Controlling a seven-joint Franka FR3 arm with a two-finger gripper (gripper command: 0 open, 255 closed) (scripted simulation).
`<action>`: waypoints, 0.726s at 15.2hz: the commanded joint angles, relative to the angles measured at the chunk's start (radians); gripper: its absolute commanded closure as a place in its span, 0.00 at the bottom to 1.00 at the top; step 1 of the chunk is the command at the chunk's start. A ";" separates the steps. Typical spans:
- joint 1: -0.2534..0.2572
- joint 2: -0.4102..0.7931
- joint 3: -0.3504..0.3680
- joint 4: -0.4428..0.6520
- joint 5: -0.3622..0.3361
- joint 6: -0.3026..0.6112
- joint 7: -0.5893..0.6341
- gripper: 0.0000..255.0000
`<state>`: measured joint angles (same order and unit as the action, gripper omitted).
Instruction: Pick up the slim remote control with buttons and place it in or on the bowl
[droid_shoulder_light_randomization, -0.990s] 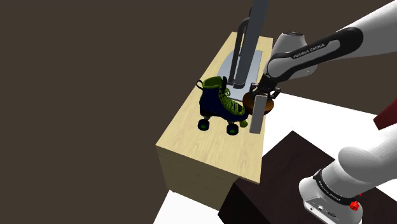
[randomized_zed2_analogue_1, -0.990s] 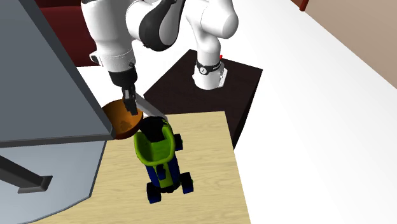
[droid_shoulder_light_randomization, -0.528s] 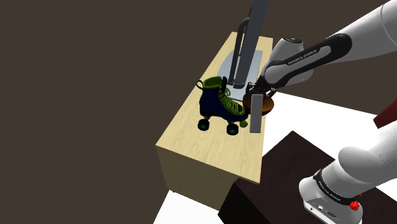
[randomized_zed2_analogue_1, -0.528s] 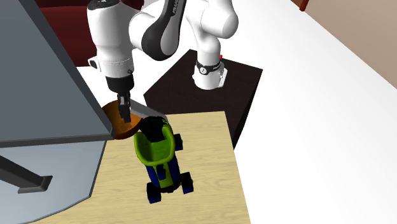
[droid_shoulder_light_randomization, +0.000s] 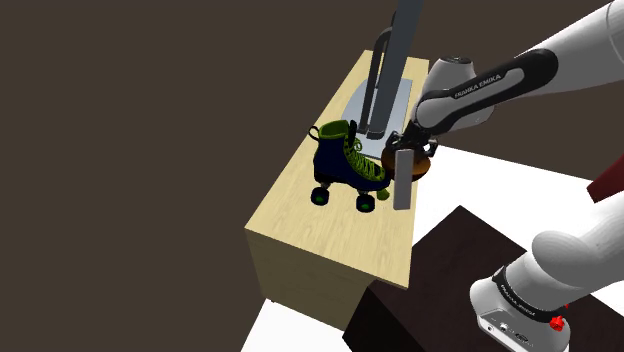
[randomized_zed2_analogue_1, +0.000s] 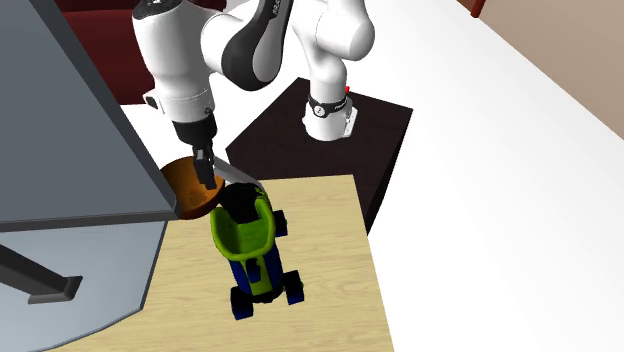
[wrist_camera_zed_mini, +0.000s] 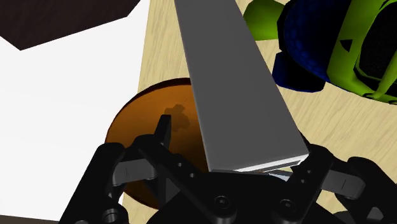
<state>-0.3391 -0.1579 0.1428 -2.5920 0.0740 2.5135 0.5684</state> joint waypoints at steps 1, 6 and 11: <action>0.000 -0.002 -0.001 0.000 -0.001 -0.056 -0.003 0.00; 0.001 -0.096 -0.009 0.012 0.008 -0.162 -0.013 0.00; 0.001 -0.096 -0.009 0.012 0.008 -0.162 -0.013 0.00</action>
<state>-0.3384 -0.2536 0.1336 -2.5802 0.0815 2.3523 0.5551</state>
